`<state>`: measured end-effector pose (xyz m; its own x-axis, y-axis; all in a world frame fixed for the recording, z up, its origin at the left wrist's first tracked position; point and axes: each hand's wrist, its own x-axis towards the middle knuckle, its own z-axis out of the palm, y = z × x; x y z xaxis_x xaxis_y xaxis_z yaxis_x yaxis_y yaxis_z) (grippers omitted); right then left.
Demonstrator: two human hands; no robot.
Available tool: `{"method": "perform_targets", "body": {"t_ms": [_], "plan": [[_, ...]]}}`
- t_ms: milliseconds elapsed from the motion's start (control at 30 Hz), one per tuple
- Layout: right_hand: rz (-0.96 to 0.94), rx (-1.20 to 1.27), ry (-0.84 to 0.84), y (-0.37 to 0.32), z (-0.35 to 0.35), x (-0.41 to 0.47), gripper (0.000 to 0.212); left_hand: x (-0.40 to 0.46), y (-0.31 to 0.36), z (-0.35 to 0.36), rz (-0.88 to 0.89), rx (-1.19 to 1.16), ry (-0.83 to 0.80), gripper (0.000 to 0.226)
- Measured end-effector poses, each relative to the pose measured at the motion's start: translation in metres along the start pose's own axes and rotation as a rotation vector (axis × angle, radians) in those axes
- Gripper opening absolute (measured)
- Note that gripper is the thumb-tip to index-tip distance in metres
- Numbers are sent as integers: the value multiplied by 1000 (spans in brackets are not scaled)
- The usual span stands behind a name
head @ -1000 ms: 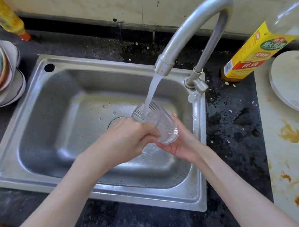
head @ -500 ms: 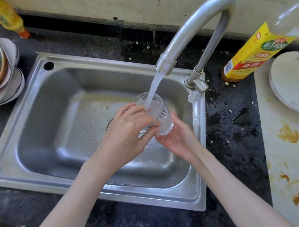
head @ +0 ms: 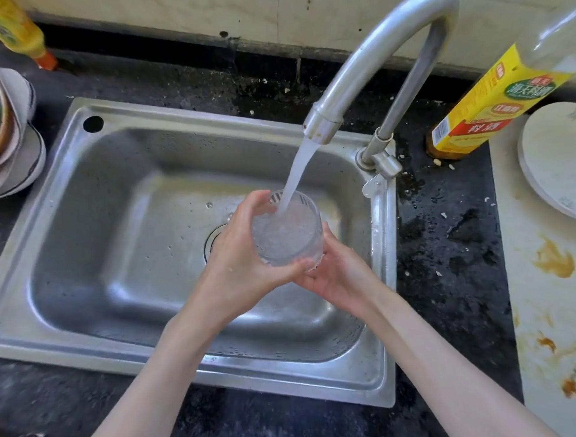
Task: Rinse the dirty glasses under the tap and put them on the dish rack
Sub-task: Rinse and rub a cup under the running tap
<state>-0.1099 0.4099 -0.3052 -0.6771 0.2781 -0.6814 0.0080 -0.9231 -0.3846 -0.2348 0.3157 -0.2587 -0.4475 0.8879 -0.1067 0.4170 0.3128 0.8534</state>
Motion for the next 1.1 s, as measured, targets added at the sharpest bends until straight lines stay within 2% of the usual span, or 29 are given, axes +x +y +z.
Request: {"method": "perform_targets", "body": {"t_ms": [100,200,300,367,467,600,733,933,1100], "plan": [[12,-56,60,-7,2,0,38,-3,1,5,3,-27,55,84],[-51,-122,200,-20,0,4,21,-2,3,9,24,11,65,80],[-192,80,295,-35,-4,6,10,0,3,12,18,63,53,84],[-260,244,338,-46,-3,4,12,0,4,14,-16,74,52,84],[-257,360,351,-58,4,-2,10,1,8,13,-45,56,45,81],[-209,441,361,-72,11,-10,17,4,22,9,-42,55,33,78],[-118,534,408,-81,8,-11,36,8,37,2,-11,58,37,78],[-116,573,362,-83,2,-17,13,7,53,-4,-1,78,45,70],[-107,555,332,-89,4,-27,16,6,60,-6,-38,94,31,69]]}}
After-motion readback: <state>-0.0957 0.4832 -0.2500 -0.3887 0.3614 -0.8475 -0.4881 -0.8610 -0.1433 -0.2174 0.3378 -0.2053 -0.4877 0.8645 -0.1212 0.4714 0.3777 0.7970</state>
